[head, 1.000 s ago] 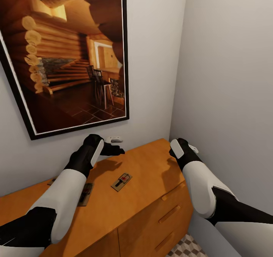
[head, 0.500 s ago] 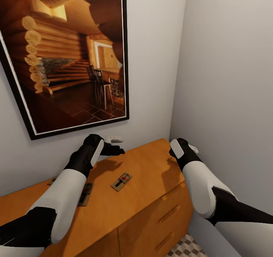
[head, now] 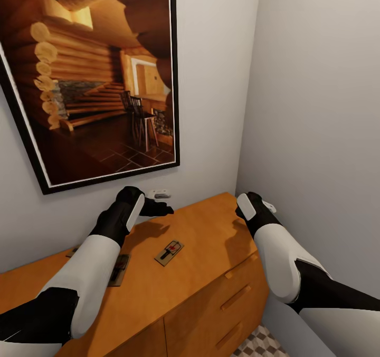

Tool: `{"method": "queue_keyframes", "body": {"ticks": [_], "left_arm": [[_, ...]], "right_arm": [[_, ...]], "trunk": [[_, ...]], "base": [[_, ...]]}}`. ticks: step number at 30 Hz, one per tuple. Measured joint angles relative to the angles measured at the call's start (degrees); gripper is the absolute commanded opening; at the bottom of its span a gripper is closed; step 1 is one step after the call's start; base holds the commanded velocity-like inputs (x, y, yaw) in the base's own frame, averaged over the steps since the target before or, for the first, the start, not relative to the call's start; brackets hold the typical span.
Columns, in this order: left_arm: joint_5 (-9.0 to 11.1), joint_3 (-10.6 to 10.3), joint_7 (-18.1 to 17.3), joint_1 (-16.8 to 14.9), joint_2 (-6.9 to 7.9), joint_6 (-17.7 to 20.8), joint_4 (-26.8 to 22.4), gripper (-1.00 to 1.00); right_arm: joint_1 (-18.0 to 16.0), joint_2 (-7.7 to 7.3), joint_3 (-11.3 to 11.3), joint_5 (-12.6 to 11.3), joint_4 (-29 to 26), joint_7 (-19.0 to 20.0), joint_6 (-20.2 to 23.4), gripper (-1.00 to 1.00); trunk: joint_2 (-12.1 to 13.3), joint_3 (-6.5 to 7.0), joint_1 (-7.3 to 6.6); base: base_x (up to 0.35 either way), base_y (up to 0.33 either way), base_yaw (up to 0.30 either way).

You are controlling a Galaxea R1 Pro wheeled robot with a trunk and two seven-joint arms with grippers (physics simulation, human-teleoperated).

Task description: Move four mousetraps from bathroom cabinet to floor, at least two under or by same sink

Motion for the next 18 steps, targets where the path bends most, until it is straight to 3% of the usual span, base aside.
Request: {"method": "queue_keyframes", "body": {"ticks": [18], "left_arm": [[-0.05, 0.0, -0.01, 0.0, 0.04, 0.0, -0.06, 1.0]], "right_arm": [[0.0, -0.37, -0.05, 0.02, 1.43, 1.24, -1.17, 1.0]], "trunk": [[0.0, 0.0, 0.0]], "base": [[0.0, 0.0, 0.0]]}}
